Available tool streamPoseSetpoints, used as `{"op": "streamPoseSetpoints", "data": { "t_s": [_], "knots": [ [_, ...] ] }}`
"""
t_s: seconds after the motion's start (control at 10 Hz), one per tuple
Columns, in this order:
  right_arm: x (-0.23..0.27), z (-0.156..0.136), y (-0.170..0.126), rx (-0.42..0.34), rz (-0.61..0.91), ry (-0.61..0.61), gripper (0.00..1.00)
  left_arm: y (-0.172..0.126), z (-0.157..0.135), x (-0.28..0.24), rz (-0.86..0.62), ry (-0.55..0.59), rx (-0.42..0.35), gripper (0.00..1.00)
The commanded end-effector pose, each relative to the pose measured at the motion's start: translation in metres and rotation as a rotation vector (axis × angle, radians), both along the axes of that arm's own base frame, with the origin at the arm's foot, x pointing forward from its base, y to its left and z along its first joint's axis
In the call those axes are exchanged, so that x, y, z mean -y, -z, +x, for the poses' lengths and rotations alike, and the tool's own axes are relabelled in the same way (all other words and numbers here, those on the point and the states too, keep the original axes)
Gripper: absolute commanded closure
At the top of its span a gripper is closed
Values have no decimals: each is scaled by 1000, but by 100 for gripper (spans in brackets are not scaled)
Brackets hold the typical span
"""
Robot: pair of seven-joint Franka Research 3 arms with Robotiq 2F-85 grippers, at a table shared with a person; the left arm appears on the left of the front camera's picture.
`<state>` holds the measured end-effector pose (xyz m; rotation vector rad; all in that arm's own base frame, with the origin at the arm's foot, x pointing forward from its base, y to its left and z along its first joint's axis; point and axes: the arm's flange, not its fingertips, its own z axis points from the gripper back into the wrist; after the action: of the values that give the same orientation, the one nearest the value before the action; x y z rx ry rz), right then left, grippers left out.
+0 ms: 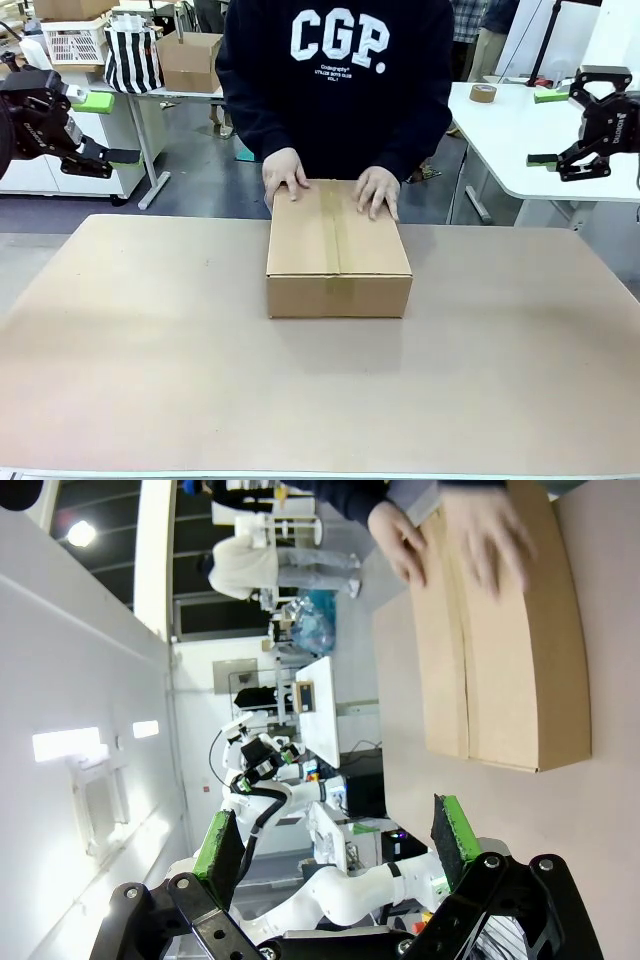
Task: Pack the gift set into the box.
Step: Press and hold the closed box until the human finishes sealing it.
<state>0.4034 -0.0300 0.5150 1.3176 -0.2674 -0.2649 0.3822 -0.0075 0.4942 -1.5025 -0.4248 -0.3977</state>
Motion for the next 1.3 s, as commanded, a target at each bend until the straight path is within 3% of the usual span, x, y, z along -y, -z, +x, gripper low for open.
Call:
{"op": "streamPoseSetpoints", "data": {
  "t_s": [0.0,1.2],
  "knots": [
    [0,0,-1,11,-7,1,0,-2,0,0,-24,-2,1,0],
    [0,0,-1,11,-7,1,0,-2,0,0,-24,-2,1,0]
  ]
}}
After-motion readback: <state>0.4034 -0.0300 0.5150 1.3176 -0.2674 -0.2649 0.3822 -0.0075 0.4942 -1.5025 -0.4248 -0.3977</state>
